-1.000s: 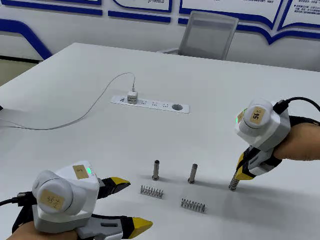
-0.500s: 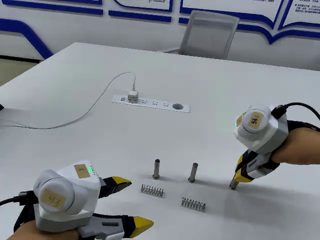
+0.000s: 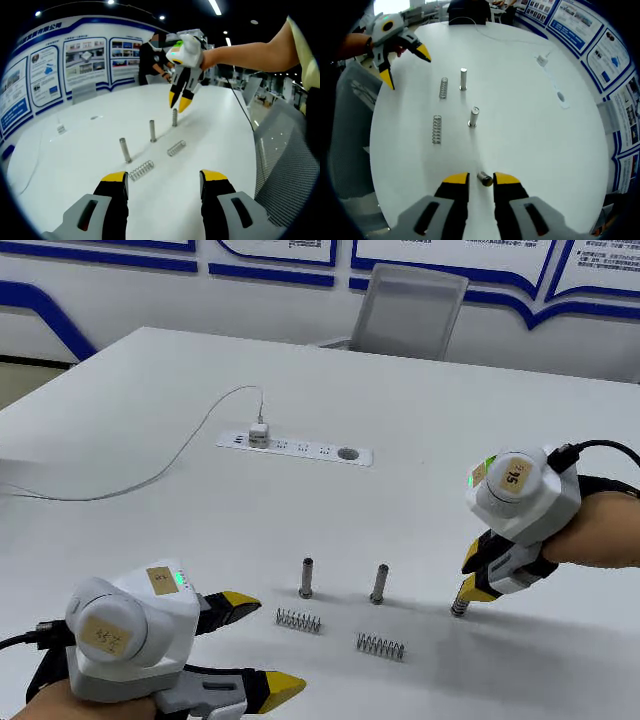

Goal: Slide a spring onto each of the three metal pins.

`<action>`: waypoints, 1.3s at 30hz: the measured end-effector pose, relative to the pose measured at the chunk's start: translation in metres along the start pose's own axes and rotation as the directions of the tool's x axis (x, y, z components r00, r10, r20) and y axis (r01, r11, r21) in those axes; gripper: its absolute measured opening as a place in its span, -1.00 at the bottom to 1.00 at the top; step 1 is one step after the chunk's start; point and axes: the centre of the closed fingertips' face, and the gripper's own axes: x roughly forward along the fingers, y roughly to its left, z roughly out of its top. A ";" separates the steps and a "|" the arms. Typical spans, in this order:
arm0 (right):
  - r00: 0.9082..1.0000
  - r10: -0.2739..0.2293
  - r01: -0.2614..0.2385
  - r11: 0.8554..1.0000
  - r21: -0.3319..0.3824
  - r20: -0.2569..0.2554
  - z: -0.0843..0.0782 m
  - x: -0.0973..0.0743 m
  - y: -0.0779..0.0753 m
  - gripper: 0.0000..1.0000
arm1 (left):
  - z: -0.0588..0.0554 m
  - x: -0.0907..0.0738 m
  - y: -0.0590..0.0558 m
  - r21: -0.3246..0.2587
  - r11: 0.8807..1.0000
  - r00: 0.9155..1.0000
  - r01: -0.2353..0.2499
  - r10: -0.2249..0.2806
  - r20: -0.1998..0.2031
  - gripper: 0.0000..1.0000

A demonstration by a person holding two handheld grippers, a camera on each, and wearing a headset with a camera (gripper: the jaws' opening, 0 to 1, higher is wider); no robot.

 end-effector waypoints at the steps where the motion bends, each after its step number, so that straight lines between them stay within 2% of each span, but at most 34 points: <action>1: 1.000 0.000 0.000 1.000 -0.002 0.003 0.001 0.000 0.001 -0.60 | 0.000 0.000 0.000 0.001 1.000 1.000 0.001 -0.001 0.000 0.17; 12: 0.999 0.029 -0.028 0.999 -0.026 0.028 0.019 0.004 0.023 -0.60 | 0.003 0.000 -0.003 0.010 1.000 1.000 0.006 -0.006 0.004 0.17; 28: 0.992 0.116 -0.115 0.993 -0.038 0.038 0.032 0.032 0.061 -0.62 | 0.004 0.000 -0.005 0.020 1.000 1.000 0.012 -0.012 0.002 0.16; 39: 0.988 0.147 -0.146 0.988 -0.046 0.034 0.036 0.047 0.073 -0.65 | 0.003 -0.002 -0.006 0.017 1.000 1.000 0.009 -0.009 0.000 0.16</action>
